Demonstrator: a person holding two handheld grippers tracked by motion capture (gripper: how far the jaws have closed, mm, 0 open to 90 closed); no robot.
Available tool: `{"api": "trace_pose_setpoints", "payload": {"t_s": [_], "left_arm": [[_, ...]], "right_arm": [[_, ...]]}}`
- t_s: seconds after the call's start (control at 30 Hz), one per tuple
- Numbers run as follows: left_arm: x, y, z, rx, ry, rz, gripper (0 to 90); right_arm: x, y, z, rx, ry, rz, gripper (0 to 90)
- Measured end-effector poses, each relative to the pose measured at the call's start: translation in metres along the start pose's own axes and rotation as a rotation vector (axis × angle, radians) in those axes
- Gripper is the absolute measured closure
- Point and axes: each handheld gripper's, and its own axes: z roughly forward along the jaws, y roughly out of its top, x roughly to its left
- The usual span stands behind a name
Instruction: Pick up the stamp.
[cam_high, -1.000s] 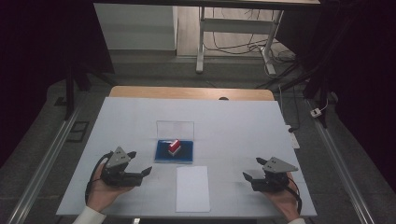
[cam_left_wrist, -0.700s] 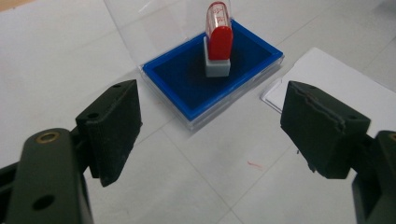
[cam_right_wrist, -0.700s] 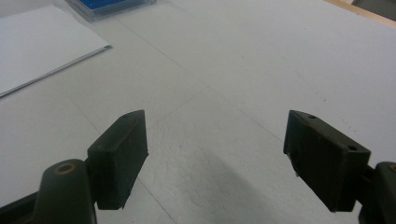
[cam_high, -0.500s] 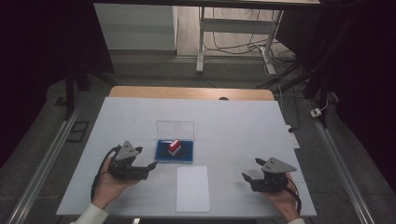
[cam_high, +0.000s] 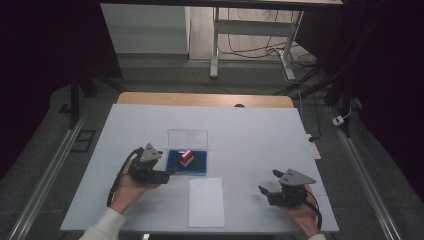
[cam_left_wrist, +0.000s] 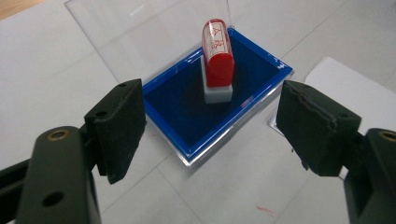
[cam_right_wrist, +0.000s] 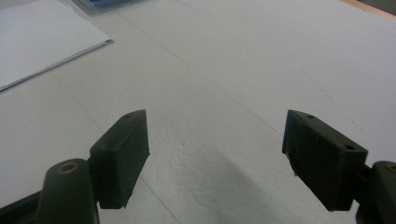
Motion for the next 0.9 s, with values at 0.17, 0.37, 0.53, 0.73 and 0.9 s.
{"api": "trace_pose_setpoints", "payload": {"t_s": [0.17,0.37,0.53,0.73,0.9], "left_arm": [[-0.002,0.006,0.010,0.023,0.001,0.011,25.4],[-0.003,0.016,0.022,0.034,-0.011,0.013,26.5],[-0.005,0.022,0.030,0.039,-0.016,0.022,27.8],[-0.007,0.031,0.039,0.057,0.009,0.023,31.2],[-0.007,0.036,0.045,0.060,0.003,0.022,33.2]], "right_arm": [[0.000,0.000,0.000,0.003,0.001,-0.004,22.6],[0.001,0.000,0.001,0.008,0.000,0.001,22.8],[0.000,-0.001,0.001,0.012,-0.001,-0.004,23.0],[0.000,-0.001,0.001,0.015,-0.002,-0.005,23.1],[0.000,-0.001,0.001,0.017,-0.003,-0.006,23.4]]}}
